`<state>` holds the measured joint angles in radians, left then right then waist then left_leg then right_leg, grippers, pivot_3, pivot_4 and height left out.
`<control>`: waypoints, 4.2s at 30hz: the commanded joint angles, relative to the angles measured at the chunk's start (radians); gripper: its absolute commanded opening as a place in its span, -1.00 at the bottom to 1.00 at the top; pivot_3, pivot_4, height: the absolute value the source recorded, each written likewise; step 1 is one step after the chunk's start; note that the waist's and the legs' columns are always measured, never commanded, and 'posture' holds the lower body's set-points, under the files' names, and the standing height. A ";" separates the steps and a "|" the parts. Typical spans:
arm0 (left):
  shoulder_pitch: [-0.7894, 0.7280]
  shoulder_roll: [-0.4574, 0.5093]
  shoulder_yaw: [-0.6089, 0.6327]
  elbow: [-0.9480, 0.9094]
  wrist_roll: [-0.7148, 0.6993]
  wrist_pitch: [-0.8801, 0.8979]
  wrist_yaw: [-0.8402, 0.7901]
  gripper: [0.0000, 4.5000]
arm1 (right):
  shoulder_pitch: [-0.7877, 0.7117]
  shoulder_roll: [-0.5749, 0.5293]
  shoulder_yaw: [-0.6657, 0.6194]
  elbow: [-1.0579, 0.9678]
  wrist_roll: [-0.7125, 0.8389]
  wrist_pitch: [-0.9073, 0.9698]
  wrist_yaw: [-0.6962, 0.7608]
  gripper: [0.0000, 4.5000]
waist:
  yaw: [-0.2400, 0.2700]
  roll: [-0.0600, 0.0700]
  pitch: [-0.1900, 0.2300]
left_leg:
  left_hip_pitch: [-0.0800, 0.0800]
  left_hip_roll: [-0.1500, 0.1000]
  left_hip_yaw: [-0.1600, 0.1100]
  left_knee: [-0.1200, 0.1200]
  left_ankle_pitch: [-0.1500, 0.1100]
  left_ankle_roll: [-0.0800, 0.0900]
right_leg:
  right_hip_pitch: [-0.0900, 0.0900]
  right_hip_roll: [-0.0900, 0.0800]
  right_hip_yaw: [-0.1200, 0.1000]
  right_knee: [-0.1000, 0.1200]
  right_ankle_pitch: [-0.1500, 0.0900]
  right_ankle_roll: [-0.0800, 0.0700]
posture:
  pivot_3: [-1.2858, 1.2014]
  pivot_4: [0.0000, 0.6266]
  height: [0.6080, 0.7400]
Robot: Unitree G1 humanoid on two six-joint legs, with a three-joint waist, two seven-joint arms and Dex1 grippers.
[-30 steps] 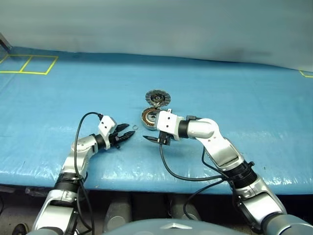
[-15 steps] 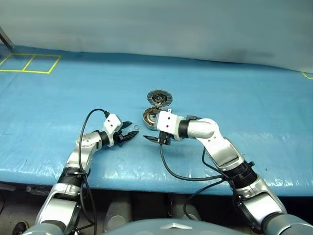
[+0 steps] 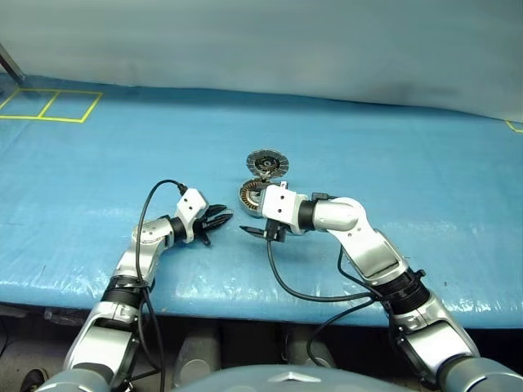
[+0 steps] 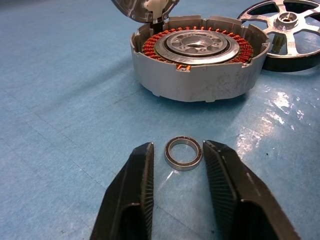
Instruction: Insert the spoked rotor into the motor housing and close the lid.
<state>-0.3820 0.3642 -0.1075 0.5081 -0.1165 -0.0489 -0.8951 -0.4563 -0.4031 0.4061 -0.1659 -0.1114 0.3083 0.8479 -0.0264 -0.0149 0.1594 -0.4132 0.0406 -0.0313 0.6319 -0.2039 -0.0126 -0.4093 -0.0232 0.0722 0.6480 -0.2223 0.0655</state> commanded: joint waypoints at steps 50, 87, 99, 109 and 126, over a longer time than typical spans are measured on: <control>0.408 0.096 0.101 -0.446 -0.072 0.085 0.123 -0.71 | -0.361 0.008 0.174 0.611 -0.183 -0.286 0.232 0.81 | -0.019 0.001 0.000 | 0.001 0.001 0.001 -0.002 0.000 0.000 | -0.002 0.000 0.000 0.000 -0.001 -0.002 | 0.03 -0.52 1.00; 0.485 0.110 0.136 -0.511 -0.112 0.103 0.174 -0.71 | -0.121 0.087 0.197 0.199 -0.171 -0.038 0.261 -0.07 | -0.036 0.000 0.000 | 0.003 0.003 0.002 -0.004 0.000 0.000 | -0.002 0.001 -0.001 0.002 -0.002 -0.005 | 0.03 -0.52 1.00; 0.464 0.109 0.135 -0.504 -0.113 0.106 0.164 -0.71 | -0.107 0.107 0.109 0.042 -0.063 0.012 0.216 0.67 | -0.033 0.000 0.000 | 0.002 0.004 0.001 -0.003 0.000 0.000 | -0.003 0.001 -0.001 0.003 -0.002 -0.006 | 0.03 -0.52 1.00; 0.351 0.099 0.141 -0.551 -0.253 0.185 0.058 -0.71 | 0.038 0.069 -0.067 -0.141 0.163 0.132 0.170 0.67 | -0.014 -0.001 0.000 | 0.000 0.003 0.001 -0.003 0.000 0.000 | -0.004 0.001 -0.002 0.001 -0.002 -0.006 | 0.03 -0.52 1.00; 0.149 0.130 0.031 -0.454 -0.236 0.241 -0.109 -0.71 | 0.285 -0.042 -0.157 -0.210 0.221 0.207 -0.018 0.67 | -0.011 -0.001 0.000 | 0.000 0.003 0.001 -0.003 0.000 0.000 | -0.003 0.001 -0.001 0.000 -0.002 -0.005 | 0.03 -0.52 1.00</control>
<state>-0.2119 0.4945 -0.0623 0.0448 -0.3665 0.2098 -0.9906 -0.1718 -0.4400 0.2649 -0.3297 0.0912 0.5144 0.8413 -0.0372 -0.0157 0.1595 -0.4135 0.0436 -0.0299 0.6293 -0.2039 -0.0131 -0.4126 -0.0218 0.0711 0.6482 -0.2239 0.0601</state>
